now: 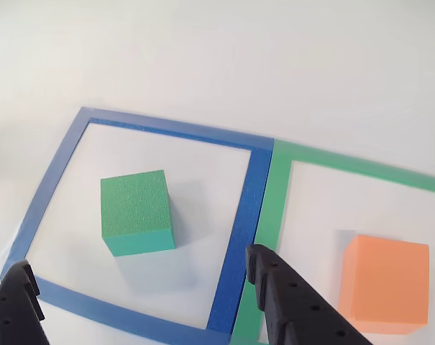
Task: Tower of hanoi
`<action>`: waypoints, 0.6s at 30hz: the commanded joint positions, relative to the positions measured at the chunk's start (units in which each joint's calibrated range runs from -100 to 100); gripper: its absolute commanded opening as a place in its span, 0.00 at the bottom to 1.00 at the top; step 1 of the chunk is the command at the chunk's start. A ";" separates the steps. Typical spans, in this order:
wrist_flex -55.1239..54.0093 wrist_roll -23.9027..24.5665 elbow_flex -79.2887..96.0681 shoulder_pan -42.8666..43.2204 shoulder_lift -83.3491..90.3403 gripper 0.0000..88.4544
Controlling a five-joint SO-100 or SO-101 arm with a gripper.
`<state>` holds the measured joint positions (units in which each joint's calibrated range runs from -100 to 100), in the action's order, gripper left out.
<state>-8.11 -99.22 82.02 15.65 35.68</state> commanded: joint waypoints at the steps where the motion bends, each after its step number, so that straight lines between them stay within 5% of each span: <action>1: -9.33 -0.78 1.44 -0.66 -3.31 0.40; 18: -30.21 -0.78 -5.47 0.48 -27.83 0.40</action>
<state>-34.31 -100.00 80.90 15.65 11.42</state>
